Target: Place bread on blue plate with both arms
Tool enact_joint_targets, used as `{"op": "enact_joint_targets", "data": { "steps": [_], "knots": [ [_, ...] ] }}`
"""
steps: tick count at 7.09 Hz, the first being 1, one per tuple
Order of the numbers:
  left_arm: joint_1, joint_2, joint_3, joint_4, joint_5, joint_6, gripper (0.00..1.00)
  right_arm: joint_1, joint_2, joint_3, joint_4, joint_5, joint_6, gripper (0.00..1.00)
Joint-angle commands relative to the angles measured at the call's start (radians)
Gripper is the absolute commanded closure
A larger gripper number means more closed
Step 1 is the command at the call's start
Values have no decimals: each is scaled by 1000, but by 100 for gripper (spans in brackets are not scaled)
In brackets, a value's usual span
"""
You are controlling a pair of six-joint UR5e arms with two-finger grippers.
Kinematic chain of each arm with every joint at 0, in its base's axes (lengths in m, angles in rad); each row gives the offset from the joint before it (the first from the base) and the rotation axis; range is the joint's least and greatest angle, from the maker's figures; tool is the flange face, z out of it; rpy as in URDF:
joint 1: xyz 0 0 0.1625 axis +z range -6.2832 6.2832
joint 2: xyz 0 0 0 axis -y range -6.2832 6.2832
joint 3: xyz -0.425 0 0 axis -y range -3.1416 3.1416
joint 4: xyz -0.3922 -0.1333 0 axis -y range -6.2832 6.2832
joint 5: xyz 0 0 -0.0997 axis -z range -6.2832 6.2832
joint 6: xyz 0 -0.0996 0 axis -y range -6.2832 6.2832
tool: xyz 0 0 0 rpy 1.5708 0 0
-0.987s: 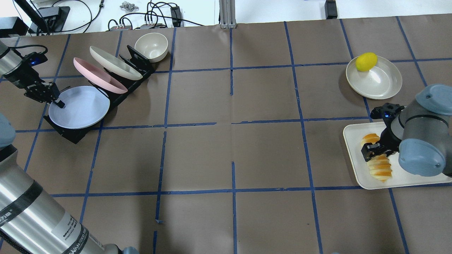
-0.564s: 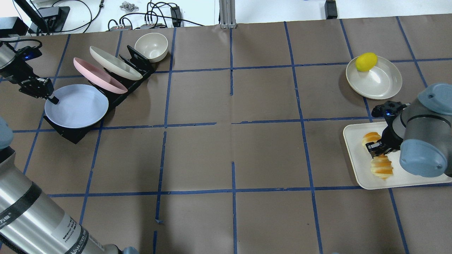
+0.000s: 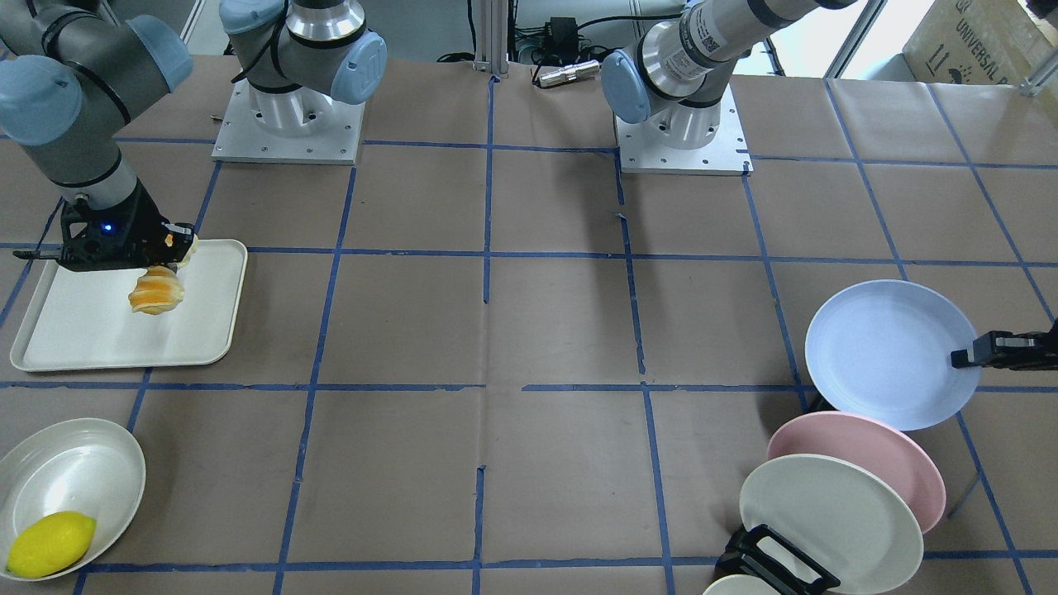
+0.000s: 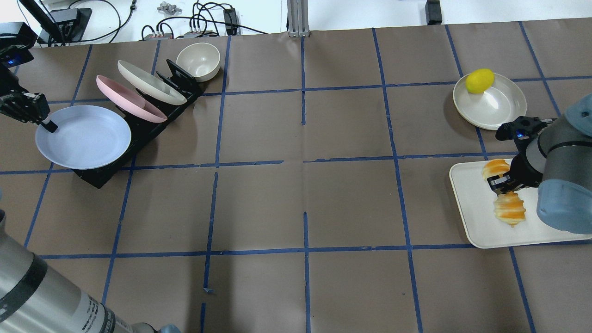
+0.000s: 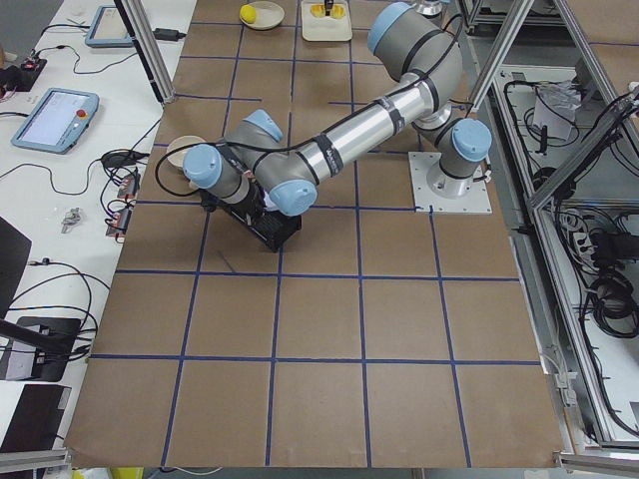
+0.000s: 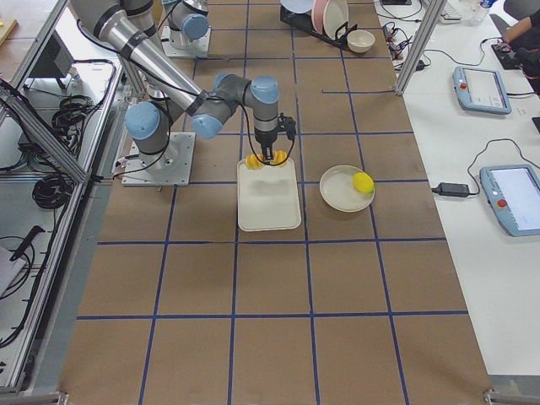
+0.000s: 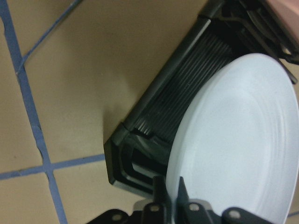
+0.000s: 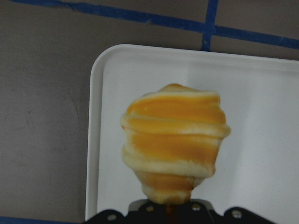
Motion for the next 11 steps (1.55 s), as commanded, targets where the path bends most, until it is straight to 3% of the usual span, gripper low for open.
{"op": "enact_joint_targets", "data": {
  "steps": [1,3,5,7,11],
  "knots": [
    [-26,188,-209,-33,5,-57,92,41,-46,-198,301,5,85,95],
    [-193,342,-410,86,-3,-225,92,186,-39,-400,505,-1,248,95],
    [-392,367,-468,169,-41,-424,92,326,-8,-510,559,-12,346,95],
    [-531,327,-483,308,-170,-487,92,415,41,-584,567,-53,357,96],
    [-759,130,-506,724,-192,-699,91,505,44,-592,565,-13,439,96]
  ]
}}
